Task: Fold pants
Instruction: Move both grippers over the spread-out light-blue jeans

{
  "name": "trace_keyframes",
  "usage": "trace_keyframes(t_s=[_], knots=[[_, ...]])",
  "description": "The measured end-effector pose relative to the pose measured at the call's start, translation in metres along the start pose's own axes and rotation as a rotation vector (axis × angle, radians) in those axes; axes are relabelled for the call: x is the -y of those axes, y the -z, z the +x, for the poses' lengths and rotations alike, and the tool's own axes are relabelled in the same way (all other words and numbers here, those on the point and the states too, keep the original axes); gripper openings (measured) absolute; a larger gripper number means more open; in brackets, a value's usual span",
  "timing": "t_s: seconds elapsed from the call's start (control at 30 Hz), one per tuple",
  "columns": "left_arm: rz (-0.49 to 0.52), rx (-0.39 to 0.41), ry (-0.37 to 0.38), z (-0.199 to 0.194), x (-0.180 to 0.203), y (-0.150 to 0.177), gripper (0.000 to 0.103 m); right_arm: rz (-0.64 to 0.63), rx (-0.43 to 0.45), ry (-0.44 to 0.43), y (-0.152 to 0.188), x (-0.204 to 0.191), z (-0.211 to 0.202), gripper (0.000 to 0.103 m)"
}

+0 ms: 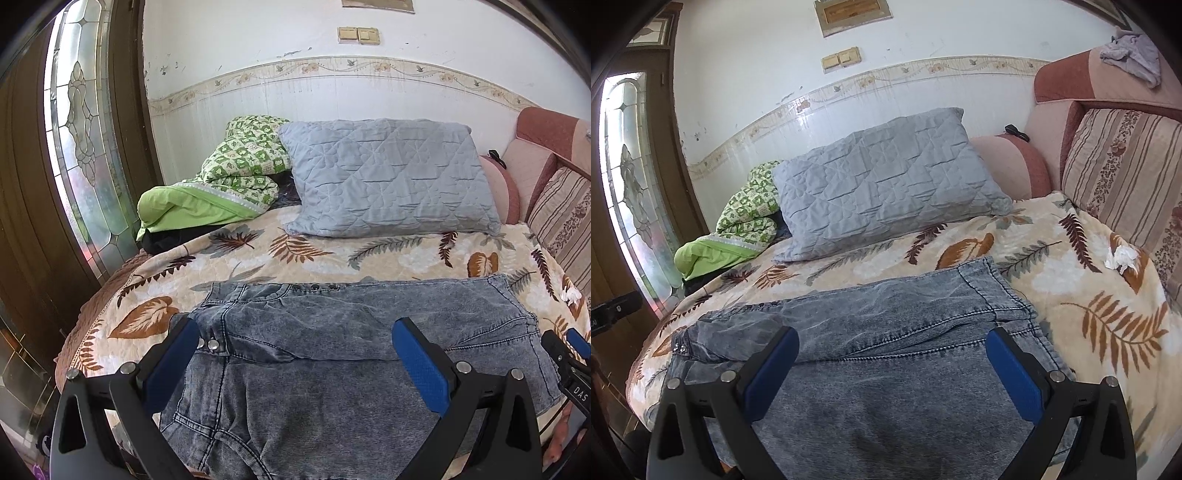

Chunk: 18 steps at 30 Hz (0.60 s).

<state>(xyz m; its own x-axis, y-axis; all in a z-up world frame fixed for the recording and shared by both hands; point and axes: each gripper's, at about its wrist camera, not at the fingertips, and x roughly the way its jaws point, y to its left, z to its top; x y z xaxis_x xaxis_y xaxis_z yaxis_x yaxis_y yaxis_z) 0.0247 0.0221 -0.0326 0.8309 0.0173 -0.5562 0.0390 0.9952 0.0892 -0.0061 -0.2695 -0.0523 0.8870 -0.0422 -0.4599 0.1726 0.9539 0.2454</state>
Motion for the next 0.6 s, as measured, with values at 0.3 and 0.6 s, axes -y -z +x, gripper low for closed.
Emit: trace_keyframes(t_s=[0.3, 0.6], knots=[[-0.013, -0.015, -0.009, 0.010, -0.006, 0.005, 0.103, -0.011, -0.019, 0.010, 0.001, -0.001, 0.007, 0.102], [-0.018, -0.041, -0.016, 0.022, -0.008, 0.009, 0.103, -0.022, -0.038, 0.015, 0.002, -0.003, 0.014, 0.102]])
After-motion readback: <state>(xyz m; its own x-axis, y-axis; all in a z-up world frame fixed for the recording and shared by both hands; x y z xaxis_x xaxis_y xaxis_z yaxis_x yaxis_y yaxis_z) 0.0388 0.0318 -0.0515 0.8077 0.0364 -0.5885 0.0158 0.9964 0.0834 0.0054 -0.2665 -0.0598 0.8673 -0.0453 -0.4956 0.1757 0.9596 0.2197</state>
